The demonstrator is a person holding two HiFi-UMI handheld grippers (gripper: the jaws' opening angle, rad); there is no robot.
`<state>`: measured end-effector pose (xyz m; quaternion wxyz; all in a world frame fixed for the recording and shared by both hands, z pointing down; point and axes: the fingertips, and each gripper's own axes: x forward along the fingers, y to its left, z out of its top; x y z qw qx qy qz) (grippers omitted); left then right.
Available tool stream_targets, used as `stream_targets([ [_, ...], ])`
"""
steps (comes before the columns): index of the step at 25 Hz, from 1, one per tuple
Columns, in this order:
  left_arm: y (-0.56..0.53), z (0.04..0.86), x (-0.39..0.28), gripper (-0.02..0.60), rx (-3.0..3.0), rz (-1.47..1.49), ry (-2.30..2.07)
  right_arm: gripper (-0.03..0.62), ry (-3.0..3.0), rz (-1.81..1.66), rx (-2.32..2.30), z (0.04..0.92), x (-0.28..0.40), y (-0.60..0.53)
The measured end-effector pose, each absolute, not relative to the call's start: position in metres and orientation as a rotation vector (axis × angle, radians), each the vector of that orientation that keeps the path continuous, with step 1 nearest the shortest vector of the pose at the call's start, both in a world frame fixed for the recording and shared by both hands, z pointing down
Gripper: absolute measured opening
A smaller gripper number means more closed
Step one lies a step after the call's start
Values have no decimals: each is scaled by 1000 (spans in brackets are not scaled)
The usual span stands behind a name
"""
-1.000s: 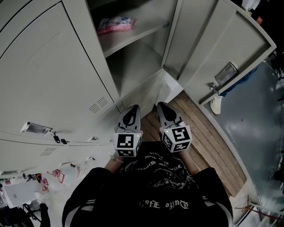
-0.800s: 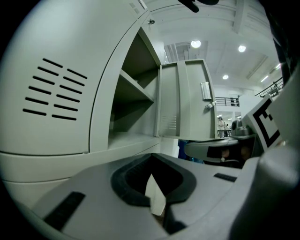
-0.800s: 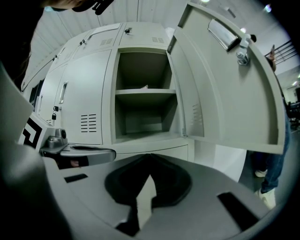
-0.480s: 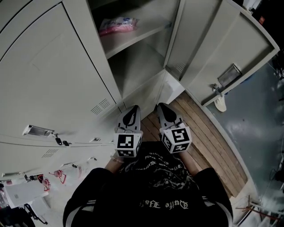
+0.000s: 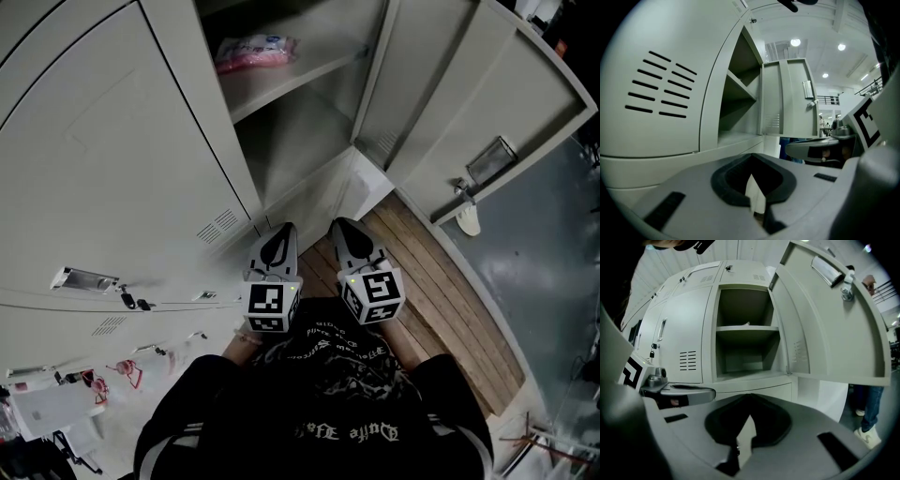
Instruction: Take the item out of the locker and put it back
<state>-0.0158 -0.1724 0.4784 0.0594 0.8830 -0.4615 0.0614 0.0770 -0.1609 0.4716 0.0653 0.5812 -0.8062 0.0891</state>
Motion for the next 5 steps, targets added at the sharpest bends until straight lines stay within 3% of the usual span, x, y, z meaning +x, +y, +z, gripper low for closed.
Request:
stream_targets([
  [5,-171,475,-14,6,2676,180,-1378,3,-2431,259,1742,473,72,-160],
])
